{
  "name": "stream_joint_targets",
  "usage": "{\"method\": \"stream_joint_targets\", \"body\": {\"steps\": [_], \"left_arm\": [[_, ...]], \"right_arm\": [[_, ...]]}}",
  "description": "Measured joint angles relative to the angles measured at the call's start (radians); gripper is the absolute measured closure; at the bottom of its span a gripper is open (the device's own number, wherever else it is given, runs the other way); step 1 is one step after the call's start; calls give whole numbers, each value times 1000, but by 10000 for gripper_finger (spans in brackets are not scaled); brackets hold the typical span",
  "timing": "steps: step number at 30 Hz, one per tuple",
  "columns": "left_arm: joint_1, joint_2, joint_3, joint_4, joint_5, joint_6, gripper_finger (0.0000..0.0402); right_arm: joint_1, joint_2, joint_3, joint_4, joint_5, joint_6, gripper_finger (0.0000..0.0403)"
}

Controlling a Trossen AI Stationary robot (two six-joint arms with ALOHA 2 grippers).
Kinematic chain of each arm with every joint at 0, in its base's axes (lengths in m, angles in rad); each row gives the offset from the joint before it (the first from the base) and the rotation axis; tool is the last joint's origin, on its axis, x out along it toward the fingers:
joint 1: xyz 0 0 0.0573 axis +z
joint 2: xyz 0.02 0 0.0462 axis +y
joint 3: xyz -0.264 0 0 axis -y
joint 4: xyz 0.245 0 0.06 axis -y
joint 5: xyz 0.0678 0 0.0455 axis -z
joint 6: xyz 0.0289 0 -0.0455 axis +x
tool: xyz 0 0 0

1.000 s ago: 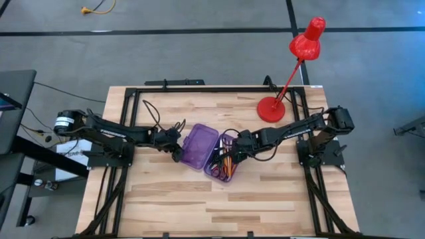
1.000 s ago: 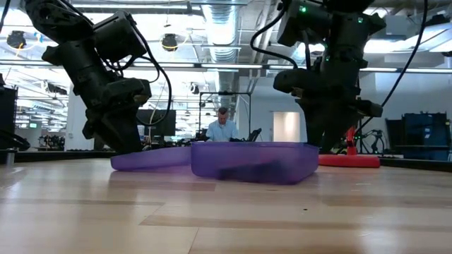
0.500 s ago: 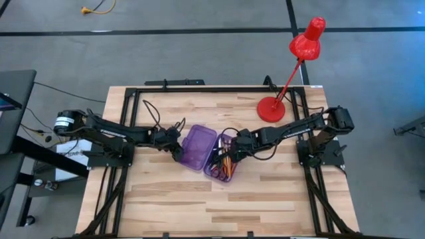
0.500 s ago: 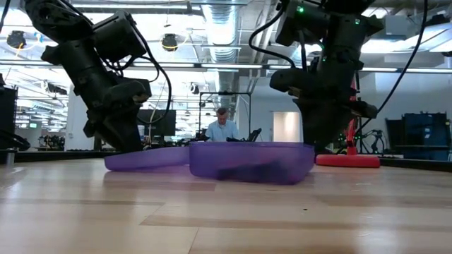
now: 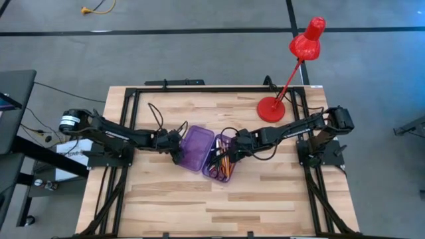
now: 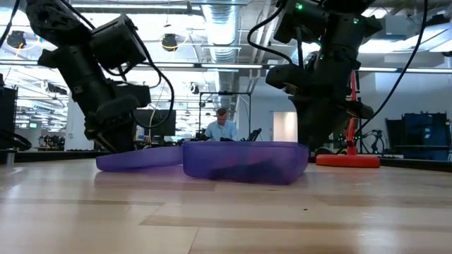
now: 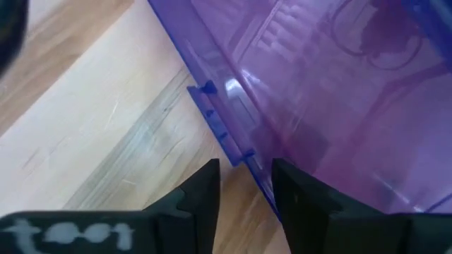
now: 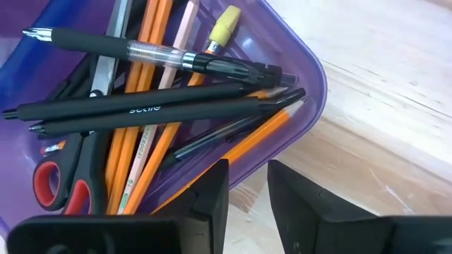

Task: Pick & place school supplies into a supply box
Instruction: Close the purple supply box

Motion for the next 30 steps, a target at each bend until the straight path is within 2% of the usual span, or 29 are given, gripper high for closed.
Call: {"method": "stream_joint_targets", "body": {"steps": [8, 15, 30], "left_arm": [[-1, 28, 2, 20, -10, -12, 297], [1, 7, -2, 64, 8, 12, 390], [0, 2, -2, 74, 7, -12, 398]], "right_arm": [[0, 0, 0, 0, -1, 0, 312], [2, 0, 0, 15, -7, -23, 312], [2, 0, 0, 40, -5, -27, 312]]}}
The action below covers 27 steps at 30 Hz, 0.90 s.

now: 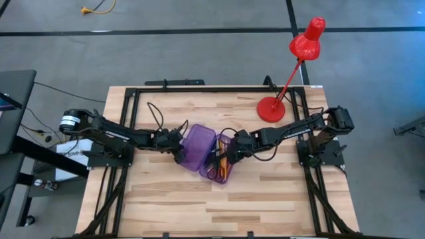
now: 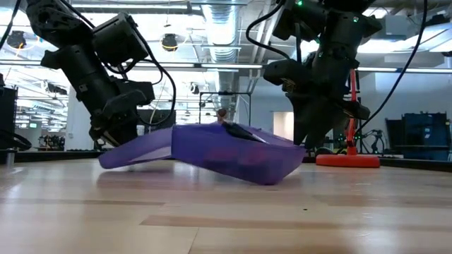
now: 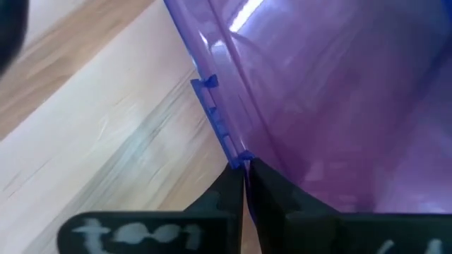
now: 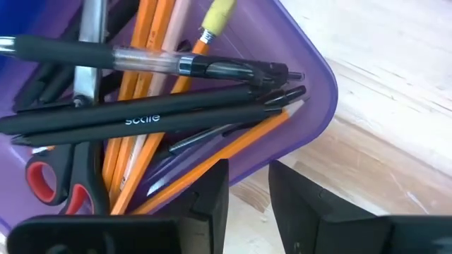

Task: Pick & place school supplies into a supply box
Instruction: Close the purple supply box

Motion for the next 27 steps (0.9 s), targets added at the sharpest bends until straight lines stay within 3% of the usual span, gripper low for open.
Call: {"method": "stream_joint_targets", "body": {"steps": [13, 27], "left_arm": [[-1, -2, 2, -84, -3, -18, 398], [-2, -2, 2, -89, -5, -15, 401]], "right_arm": [[5, 0, 6, -3, -26, -62, 312], [13, -4, 99, -33, 5, -260, 312]]}}
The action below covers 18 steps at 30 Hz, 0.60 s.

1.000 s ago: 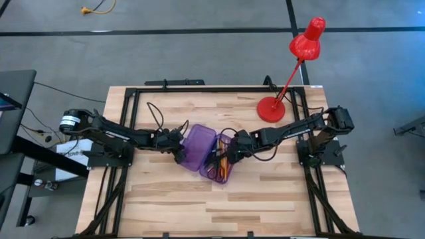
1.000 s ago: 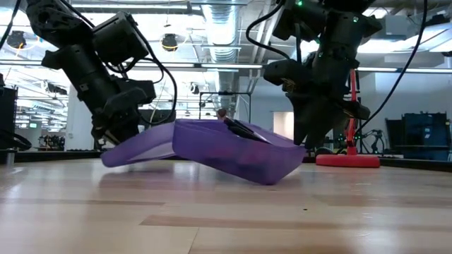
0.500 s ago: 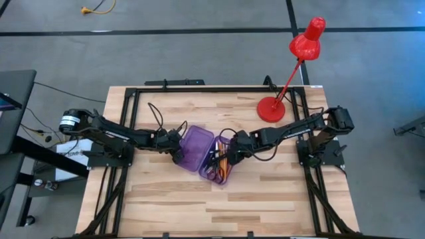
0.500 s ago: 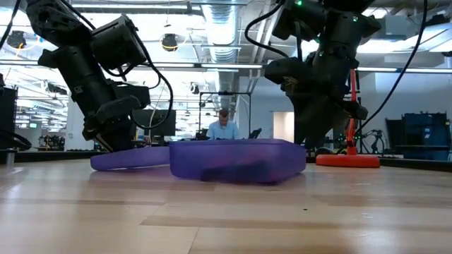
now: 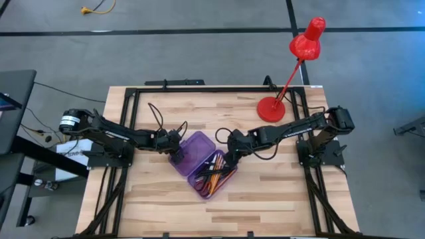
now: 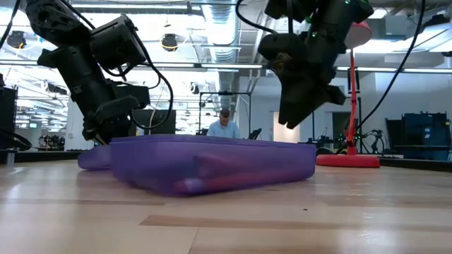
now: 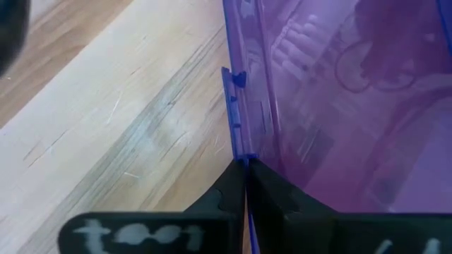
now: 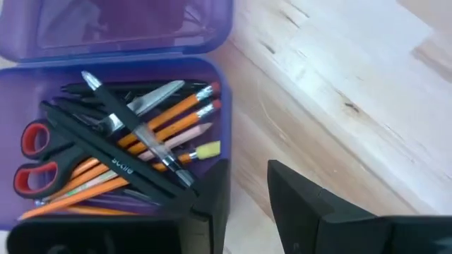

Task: Pick & place school supplies into a supply box
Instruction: Close the purple supply box

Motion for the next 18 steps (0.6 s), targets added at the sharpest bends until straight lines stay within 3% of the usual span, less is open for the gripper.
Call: {"method": "stream_joint_targets", "body": {"steps": [5, 12, 18], "left_arm": [[0, 0, 0, 0, -2, 0, 401], [0, 0, 0, 1, -3, -1, 401], [0, 1, -1, 5, -8, -10, 401]], "right_arm": [[20, 0, 0, 89, -17, -91, 312], [89, 15, 2, 262, -138, -209, 312], [124, 82, -2, 224, -176, -166, 312]]}}
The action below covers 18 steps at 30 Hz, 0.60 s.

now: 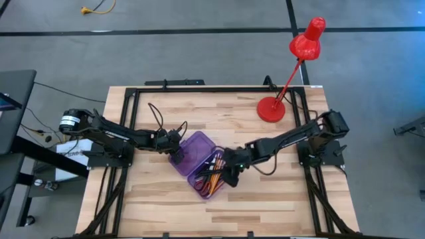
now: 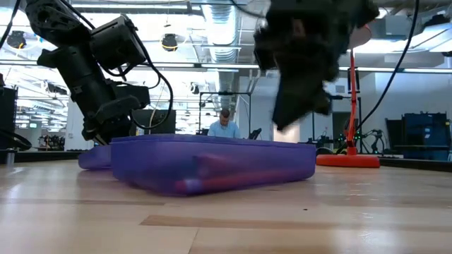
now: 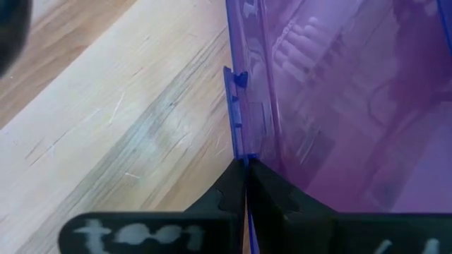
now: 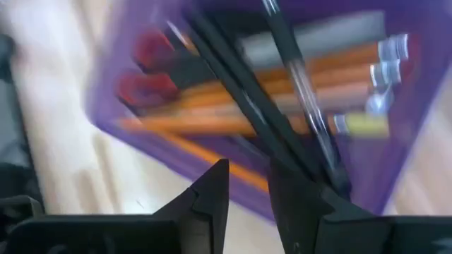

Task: Pick & place school supplies into a supply box
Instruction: Close the purple supply box

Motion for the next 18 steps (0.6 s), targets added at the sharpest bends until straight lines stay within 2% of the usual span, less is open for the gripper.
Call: {"method": "stream_joint_targets", "body": {"steps": [7, 18], "left_arm": [[0, 0, 0, -1, 2, -9, 401], [1, 0, -1, 31, 31, -18, 401]], "right_arm": [[17, 84, 3, -6, -36, 96, 312], [-21, 82, 3, -94, -3, 122, 312]]}}
